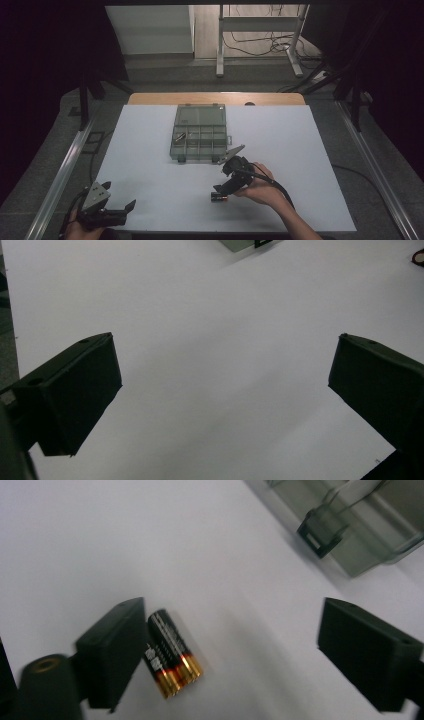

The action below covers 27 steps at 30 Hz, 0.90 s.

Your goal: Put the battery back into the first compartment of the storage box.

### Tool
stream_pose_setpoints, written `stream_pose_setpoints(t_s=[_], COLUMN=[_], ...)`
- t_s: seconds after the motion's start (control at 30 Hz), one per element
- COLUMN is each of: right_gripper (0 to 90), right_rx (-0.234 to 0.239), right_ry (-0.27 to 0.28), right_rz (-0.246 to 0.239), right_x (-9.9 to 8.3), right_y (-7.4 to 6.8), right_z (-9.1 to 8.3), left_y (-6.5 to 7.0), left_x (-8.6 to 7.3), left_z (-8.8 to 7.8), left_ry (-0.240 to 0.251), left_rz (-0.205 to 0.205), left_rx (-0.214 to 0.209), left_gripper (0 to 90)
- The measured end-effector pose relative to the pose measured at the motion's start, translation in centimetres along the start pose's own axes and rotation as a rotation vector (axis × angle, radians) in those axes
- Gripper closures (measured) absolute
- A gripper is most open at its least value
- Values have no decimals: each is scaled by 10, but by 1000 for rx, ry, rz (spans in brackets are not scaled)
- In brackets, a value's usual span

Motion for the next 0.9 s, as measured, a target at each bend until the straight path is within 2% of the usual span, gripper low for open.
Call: stream_pose_setpoints(t_s=[0.17,0.27,0.43,0.5,0.67,0.8,0.9], right_gripper=[332,402,516,563,625,660,692], right_rx=[14,18,79,84,81,91,82], right_ry=[-31,-42,-64,-72,-90,-97,-123], right_rz=[-22,-34,-39,-48,-80,-85,-98], right_x=[-9,-9,-9,-9,-10,-10,-12], right_y=[-8,-11,-17,-18,-19,-21,-20], right_z=[5,8,11,13,18,22,27], left_y=[0,0,-1,-1,0,0,0], left_x=[0,0,0,0,0,0,0], left_z=[0,-1,-1,-1,-1,-1,-1], left_ry=[1,5,7,7,6,5,4], left_rz=[-2,-5,-7,-6,-3,-2,0], left_rx=[-1,-3,-7,-7,-5,-5,-5], left_gripper=[12,12,12,12,12,12,12])
Point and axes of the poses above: each handheld gripper's, and its own axes: z roughly forward along the jaws, x roughly out of its top, y roughly to its right, the point moved 9 cm from there along z, roughly forward along the jaws, and after that the axes turned 6 degrees about -z, right-handed, at the moved point
